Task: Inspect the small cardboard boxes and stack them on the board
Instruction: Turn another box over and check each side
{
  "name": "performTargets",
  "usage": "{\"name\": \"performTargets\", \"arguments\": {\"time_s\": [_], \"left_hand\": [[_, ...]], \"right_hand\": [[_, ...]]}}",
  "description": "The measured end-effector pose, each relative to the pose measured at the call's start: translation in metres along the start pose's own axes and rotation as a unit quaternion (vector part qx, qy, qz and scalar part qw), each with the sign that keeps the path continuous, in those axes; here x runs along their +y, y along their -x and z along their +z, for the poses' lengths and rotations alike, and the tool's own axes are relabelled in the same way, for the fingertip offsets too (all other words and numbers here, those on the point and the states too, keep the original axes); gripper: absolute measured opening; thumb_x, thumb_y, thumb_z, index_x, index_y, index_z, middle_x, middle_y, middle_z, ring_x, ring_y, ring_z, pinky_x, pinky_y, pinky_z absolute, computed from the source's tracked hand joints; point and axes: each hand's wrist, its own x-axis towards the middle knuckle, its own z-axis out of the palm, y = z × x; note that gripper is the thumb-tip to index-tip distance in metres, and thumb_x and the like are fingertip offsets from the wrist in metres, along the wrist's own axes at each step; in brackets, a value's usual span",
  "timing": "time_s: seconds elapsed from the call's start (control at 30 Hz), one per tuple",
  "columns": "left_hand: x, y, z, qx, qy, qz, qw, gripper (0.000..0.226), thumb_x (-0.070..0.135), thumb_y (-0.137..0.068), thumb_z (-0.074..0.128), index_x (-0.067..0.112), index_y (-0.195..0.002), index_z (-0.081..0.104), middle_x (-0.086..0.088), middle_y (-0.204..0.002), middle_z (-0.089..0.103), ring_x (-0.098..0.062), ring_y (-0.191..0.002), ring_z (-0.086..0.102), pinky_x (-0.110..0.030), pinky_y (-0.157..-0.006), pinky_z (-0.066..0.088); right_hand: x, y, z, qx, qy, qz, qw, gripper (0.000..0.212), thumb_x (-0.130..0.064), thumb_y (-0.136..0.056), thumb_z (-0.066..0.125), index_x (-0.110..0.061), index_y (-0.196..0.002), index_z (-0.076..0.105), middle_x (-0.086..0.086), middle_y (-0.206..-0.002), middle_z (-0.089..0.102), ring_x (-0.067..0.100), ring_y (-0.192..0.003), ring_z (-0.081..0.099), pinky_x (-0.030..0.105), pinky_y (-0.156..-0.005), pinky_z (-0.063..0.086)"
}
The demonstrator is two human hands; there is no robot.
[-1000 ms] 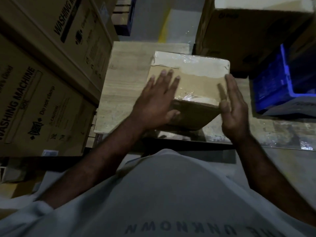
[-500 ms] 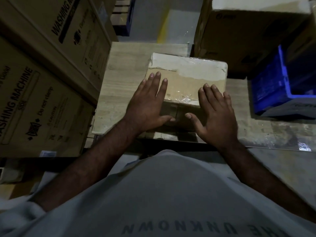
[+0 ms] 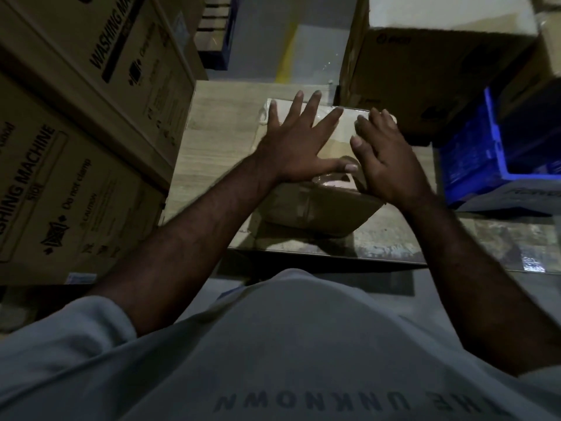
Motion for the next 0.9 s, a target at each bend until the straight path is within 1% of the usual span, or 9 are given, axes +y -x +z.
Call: {"name": "performTargets", "arguments": {"time_s": [0.17, 0.27, 0.33, 0.4, 0.47, 0.57, 0.63, 0.77, 0.9], "left_hand": [[-0.005, 0.002, 0.017, 0.007, -0.022, -0.009, 1.000, 0.109, 0.099, -0.076, 0.018, 0.036, -0.163, 0.003, -0.006, -0.172, -0.008, -0.033, -0.157, -0.012, -0.071, -0.118, -0.006], [-0.004, 0.002, 0.013, 0.026, 0.003, -0.029, 0.999, 0.103, 0.095, -0.080, 0.022, 0.035, -0.163, 0.010, -0.006, -0.173, -0.002, -0.032, -0.158, -0.008, -0.070, -0.119, -0.006], [-0.006, 0.006, 0.012, 0.075, 0.033, -0.085, 0.993, 0.096, 0.088, -0.086, 0.029, 0.032, -0.163, 0.015, -0.009, -0.172, 0.004, -0.033, -0.158, -0.003, -0.069, -0.120, -0.002], [-0.009, 0.013, 0.012, 0.116, 0.073, -0.169, 0.976, 0.093, 0.080, -0.090, 0.041, 0.028, -0.163, 0.014, -0.013, -0.171, 0.004, -0.037, -0.157, 0.001, -0.067, -0.121, 0.008], [-0.012, 0.018, 0.011, 0.104, 0.136, -0.247, 0.954, 0.095, 0.074, -0.091, 0.050, 0.028, -0.163, 0.008, -0.016, -0.171, 0.003, -0.042, -0.155, 0.010, -0.061, -0.119, 0.023], [-0.015, 0.017, 0.006, 0.087, 0.206, -0.281, 0.933, 0.098, 0.072, -0.090, 0.056, 0.028, -0.163, 0.007, -0.019, -0.162, 0.030, -0.041, -0.138, 0.045, -0.047, -0.103, 0.045], [-0.018, 0.017, 0.005, 0.103, 0.206, -0.262, 0.937, 0.100, 0.072, -0.088, 0.058, 0.030, -0.163, 0.007, -0.019, -0.155, 0.039, -0.040, -0.129, 0.053, -0.043, -0.095, 0.048], [-0.034, 0.028, 0.004, 0.155, 0.215, -0.251, 0.931, 0.101, 0.077, -0.085, 0.056, 0.034, -0.162, 0.008, -0.016, -0.156, 0.034, -0.038, -0.126, 0.055, -0.037, -0.088, 0.045], [-0.056, 0.036, 0.008, 0.211, 0.263, -0.226, 0.914, 0.091, 0.081, -0.081, 0.058, 0.036, -0.155, 0.029, -0.008, -0.146, 0.038, -0.029, -0.115, 0.059, -0.032, -0.084, 0.047]], "right_hand": [[-0.002, 0.004, 0.003, 0.004, 0.016, 0.016, 1.000, 0.059, -0.046, -0.109, 0.034, -0.013, -0.158, 0.041, 0.010, -0.171, 0.025, 0.026, -0.160, 0.013, 0.031, -0.118, 0.010], [-0.003, 0.003, 0.004, 0.038, -0.068, 0.040, 0.996, 0.060, -0.046, -0.107, 0.039, -0.014, -0.157, 0.044, 0.007, -0.170, 0.028, 0.022, -0.159, 0.017, 0.030, -0.119, 0.012], [0.002, 0.001, 0.006, 0.091, -0.122, 0.079, 0.985, 0.060, -0.046, -0.105, 0.048, -0.019, -0.158, 0.043, 0.005, -0.170, 0.029, 0.022, -0.158, 0.021, 0.035, -0.122, 0.019], [0.010, -0.003, 0.004, 0.115, -0.146, 0.128, 0.974, 0.067, -0.050, -0.100, 0.055, -0.024, -0.159, 0.040, 0.004, -0.167, 0.034, 0.023, -0.154, 0.031, 0.047, -0.124, 0.030], [0.016, -0.008, 0.001, 0.080, -0.203, 0.178, 0.960, 0.070, -0.052, -0.097, 0.061, -0.028, -0.159, 0.037, 0.000, -0.157, 0.048, 0.019, -0.141, 0.047, 0.049, -0.116, 0.043], [0.014, -0.012, 0.001, 0.041, -0.327, 0.220, 0.918, 0.058, -0.044, -0.098, 0.067, -0.031, -0.149, 0.043, -0.012, -0.130, 0.060, 0.015, -0.120, 0.062, 0.048, -0.104, 0.055], [0.007, -0.011, 0.002, 0.060, -0.315, 0.215, 0.922, 0.054, -0.043, -0.097, 0.068, -0.029, -0.144, 0.046, -0.014, -0.121, 0.061, 0.013, -0.114, 0.064, 0.049, -0.101, 0.057], [-0.016, 0.005, 0.003, 0.119, -0.233, 0.165, 0.951, 0.045, -0.042, -0.098, 0.067, -0.029, -0.137, 0.049, -0.020, -0.107, 0.063, -0.002, -0.101, 0.063, 0.041, -0.093, 0.060], [-0.040, 0.029, 0.011, 0.198, -0.195, 0.084, 0.957, 0.037, -0.046, -0.098, 0.062, -0.025, -0.127, 0.056, -0.017, -0.095, 0.067, -0.001, -0.090, 0.069, 0.034, -0.076, 0.062]]}}
